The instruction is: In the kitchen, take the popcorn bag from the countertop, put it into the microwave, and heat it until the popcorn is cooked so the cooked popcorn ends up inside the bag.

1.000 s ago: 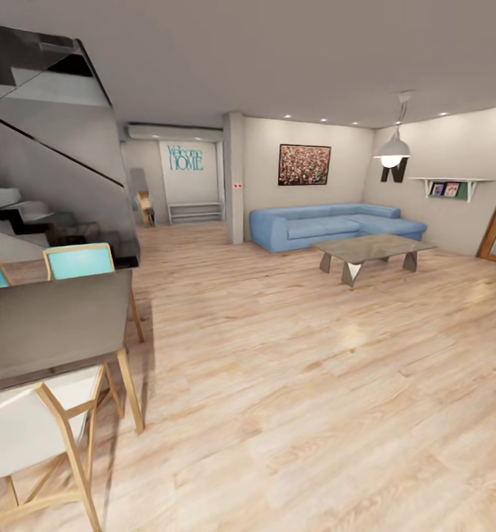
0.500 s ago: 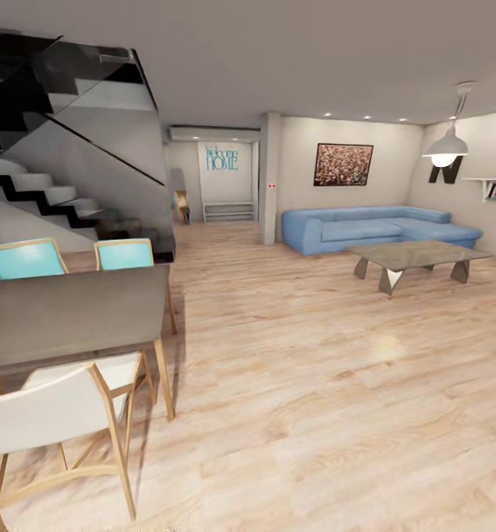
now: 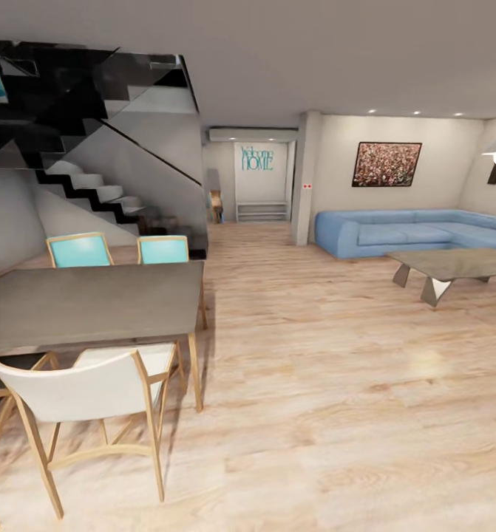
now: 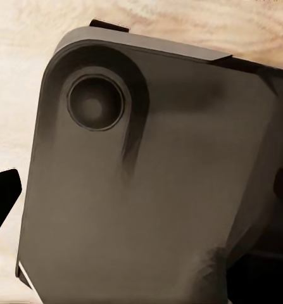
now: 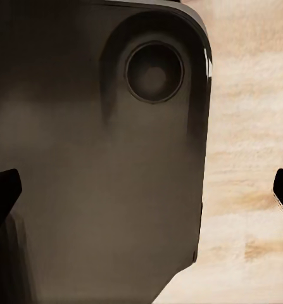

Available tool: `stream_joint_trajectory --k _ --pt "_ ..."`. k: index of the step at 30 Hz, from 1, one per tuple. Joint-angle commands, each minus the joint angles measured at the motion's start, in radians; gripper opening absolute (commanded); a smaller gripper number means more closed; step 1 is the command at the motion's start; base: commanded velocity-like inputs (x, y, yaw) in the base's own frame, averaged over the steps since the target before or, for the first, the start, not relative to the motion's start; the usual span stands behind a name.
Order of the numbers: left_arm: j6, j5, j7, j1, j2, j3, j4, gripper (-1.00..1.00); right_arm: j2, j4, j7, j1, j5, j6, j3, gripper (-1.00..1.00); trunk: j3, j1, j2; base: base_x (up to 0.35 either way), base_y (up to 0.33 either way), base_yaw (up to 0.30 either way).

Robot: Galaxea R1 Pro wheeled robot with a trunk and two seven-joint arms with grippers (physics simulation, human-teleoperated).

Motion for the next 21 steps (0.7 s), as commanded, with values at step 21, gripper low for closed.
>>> stream_joint_trajectory --k 21 --pt "-0.003 0.006 0.004 0.000 0.000 0.003 -0.002 1.00 0.000 0.000 -0.001 0.000 0.000 -0.003 0.000 1.00 -0.001 0.000 0.000 0.000 0.000 0.299"
